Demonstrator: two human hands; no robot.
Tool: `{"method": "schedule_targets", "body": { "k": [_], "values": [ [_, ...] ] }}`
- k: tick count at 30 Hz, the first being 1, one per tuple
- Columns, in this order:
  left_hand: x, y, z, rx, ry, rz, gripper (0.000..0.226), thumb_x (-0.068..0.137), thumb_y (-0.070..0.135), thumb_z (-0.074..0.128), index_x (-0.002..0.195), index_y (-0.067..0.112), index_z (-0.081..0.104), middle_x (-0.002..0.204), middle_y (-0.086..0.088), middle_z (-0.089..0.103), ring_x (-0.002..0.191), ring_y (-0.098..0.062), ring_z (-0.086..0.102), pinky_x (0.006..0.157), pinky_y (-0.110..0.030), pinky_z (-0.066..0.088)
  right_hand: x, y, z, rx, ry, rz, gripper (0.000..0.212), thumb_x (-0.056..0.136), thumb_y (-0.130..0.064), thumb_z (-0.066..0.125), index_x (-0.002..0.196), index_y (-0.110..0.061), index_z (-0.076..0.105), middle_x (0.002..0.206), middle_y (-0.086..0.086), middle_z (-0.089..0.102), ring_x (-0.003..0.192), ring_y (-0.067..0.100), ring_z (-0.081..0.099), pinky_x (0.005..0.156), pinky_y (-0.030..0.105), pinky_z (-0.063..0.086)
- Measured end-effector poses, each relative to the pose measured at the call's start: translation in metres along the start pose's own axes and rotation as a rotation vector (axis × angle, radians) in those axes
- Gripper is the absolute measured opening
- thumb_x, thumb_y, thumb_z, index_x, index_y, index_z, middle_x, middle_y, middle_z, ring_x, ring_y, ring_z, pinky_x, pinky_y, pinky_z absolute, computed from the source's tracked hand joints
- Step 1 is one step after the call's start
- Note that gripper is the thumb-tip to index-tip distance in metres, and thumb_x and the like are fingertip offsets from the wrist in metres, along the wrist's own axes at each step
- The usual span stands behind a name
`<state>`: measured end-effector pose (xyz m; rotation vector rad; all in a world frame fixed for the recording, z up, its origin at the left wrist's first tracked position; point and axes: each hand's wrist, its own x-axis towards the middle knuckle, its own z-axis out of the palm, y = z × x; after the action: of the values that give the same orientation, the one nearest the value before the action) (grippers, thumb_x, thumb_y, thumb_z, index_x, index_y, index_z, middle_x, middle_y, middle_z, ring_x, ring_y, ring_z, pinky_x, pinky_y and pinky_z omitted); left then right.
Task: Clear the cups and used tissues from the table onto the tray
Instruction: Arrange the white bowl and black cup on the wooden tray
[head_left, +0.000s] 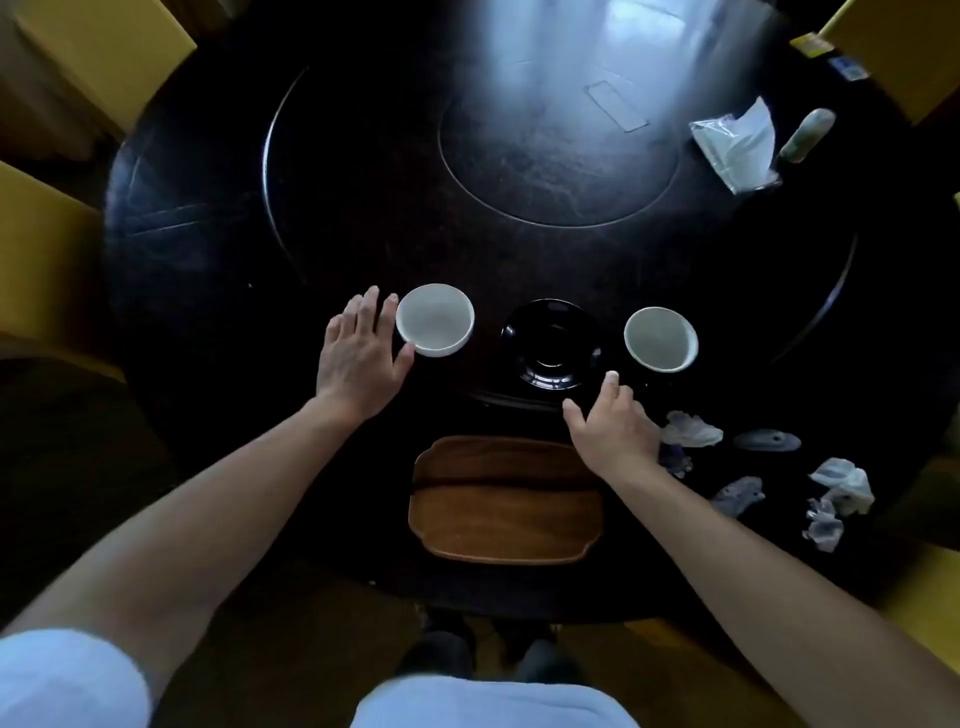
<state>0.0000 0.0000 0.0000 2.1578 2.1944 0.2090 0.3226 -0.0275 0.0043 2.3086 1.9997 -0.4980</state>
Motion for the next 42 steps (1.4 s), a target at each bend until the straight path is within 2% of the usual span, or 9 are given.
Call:
{"method": "schedule_targets", "body": {
  "k": [4,9,13,16,18,20,24,36,42],
  "values": [
    [0.019,0.001,0.013,0.015,-0.143,-0.087,0.078,0.103,0.057,0.037,0.162,0.009,0.019,0.167,-0.015,0.023,0.153,-0.033,0.022,0.122,-0.049,0.021,0.015,-0.008,0.007,0.069,-0.063,0.152,0.083,0.099,-0.059,0.041,0.156,-0.003,0.02,0.148,0.018,0.046,0.125,0.038,0.055,0.091,0.046,0.048],
    [0.027,0.004,0.025,-0.182,-0.21,-0.172,0.077,0.103,0.055,0.04,0.161,0.009,0.019,0.149,-0.017,0.046,0.128,-0.037,0.051,0.098,-0.049,0.046,0.028,-0.016,0.015,0.282,-0.095,0.309,0.07,0.095,-0.045,0.052,0.152,-0.009,0.032,0.143,0.016,0.053,0.123,0.041,0.057,0.093,0.046,0.047],
    [0.031,0.003,0.031,-0.496,-0.264,-0.335,0.071,0.101,0.049,0.049,0.161,0.026,0.018,0.125,-0.014,0.066,0.105,-0.035,0.068,0.089,-0.046,0.055,0.041,-0.024,0.012,0.602,-0.106,0.433,0.072,0.085,-0.044,0.05,0.152,-0.02,0.037,0.136,0.011,0.061,0.12,0.036,0.062,0.1,0.047,0.051],
    [0.036,0.006,0.033,-0.888,-0.31,-0.519,0.067,0.099,0.029,0.056,0.159,0.028,0.025,0.097,-0.011,0.074,0.072,-0.022,0.072,0.07,-0.036,0.06,0.053,-0.021,0.025,0.743,-0.088,0.46,0.09,0.069,-0.058,0.046,0.152,-0.024,0.037,0.128,0.009,0.066,0.1,0.032,0.073,0.085,0.051,0.061],
    [0.038,0.009,0.033,-1.08,-0.325,-0.61,0.065,0.098,0.015,0.053,0.157,0.027,0.03,0.089,-0.01,0.074,0.064,-0.018,0.07,0.063,-0.032,0.059,0.054,-0.026,0.025,0.832,-0.076,0.482,0.08,0.08,-0.045,0.056,0.153,-0.019,0.035,0.119,0.009,0.067,0.08,0.025,0.076,0.069,0.043,0.065],
    [0.039,0.011,0.03,-1.192,-0.325,-0.664,0.065,0.095,0.009,0.051,0.155,0.027,0.034,0.089,-0.012,0.074,0.063,-0.017,0.07,0.063,-0.031,0.059,0.054,-0.031,0.021,0.916,-0.054,0.51,0.07,0.09,-0.023,0.062,0.153,-0.017,0.033,0.111,0.009,0.067,0.06,0.018,0.074,0.055,0.033,0.062],
    [0.03,0.013,0.028,-1.254,-0.282,-0.722,0.063,0.093,0.006,0.05,0.152,0.024,0.041,0.095,-0.016,0.074,0.064,-0.017,0.072,0.065,-0.03,0.061,0.058,-0.032,0.023,1.123,-0.037,0.575,0.073,0.091,0.001,0.057,0.156,-0.018,0.029,0.1,0.008,0.067,0.052,0.012,0.069,0.052,0.027,0.058],
    [-0.047,0.015,0.01,-1.415,-0.216,-0.758,0.055,0.096,0.01,0.051,0.149,0.024,0.046,0.079,-0.008,0.076,0.063,-0.023,0.072,0.057,-0.027,0.057,0.008,-0.008,0.019,1.455,-0.134,0.512,0.074,0.092,0.003,0.058,0.156,-0.024,0.032,0.083,0.005,0.061,0.049,0.011,0.048,0.042,0.027,0.038],
    [-0.092,0.015,0.019,-1.373,-0.26,-0.72,0.061,0.102,0.008,0.056,0.156,0.03,0.036,0.101,-0.012,0.076,0.067,-0.023,0.074,0.063,-0.03,0.06,-0.039,0.026,0.033,1.481,-0.199,0.535,0.069,0.094,0.004,0.057,0.153,-0.024,0.036,0.091,0.005,0.06,0.047,0.011,0.047,0.038,0.024,0.035]
  ]
}}
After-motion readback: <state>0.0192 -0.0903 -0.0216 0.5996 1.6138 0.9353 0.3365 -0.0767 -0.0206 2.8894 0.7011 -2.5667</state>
